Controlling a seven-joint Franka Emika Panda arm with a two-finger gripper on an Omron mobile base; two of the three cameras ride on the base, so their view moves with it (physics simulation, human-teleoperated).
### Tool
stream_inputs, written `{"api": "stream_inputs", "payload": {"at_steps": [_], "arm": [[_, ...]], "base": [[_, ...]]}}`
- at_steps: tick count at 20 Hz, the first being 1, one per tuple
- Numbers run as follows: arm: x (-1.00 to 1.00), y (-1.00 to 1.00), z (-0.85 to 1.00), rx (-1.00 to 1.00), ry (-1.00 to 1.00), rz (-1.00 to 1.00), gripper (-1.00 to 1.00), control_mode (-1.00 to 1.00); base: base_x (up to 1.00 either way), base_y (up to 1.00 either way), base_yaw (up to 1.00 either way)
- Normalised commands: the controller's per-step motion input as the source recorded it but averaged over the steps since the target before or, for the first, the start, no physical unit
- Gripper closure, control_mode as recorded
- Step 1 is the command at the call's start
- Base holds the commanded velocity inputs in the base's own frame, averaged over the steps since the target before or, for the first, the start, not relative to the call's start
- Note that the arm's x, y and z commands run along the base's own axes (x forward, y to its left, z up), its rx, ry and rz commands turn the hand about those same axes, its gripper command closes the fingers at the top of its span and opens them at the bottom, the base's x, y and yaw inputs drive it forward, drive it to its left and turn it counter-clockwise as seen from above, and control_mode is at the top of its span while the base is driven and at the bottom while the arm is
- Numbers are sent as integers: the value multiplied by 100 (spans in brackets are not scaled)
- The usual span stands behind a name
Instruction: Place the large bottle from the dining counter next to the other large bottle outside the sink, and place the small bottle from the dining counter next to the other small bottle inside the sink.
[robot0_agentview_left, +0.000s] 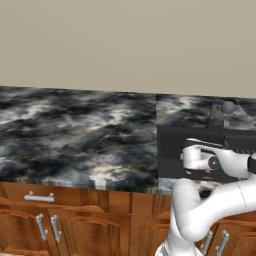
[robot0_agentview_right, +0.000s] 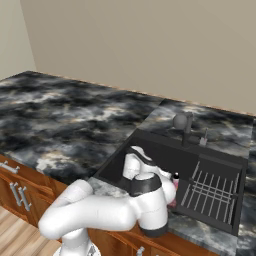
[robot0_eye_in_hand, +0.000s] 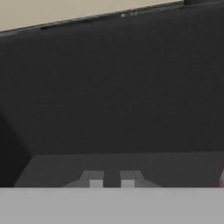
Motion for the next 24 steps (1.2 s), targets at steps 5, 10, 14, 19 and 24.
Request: {"api": "stream_inputs", "payload": {"at_steps": [5, 10, 14, 19, 24], "arm": [[21, 22, -2, -18, 3, -1, 100, -100], [27, 27, -2, -19, 11, -1, 100, -100], [20, 37, -16, -15, 14, 0, 100, -100], [1, 13, -44, -6, 4, 0, 100, -100], [-29, -34, -56, 1, -9, 0, 100, -100]], "base": [[0, 0, 0], [0, 0, 0], [0, 0, 0], [0, 0, 0], [0, 0, 0]]}}
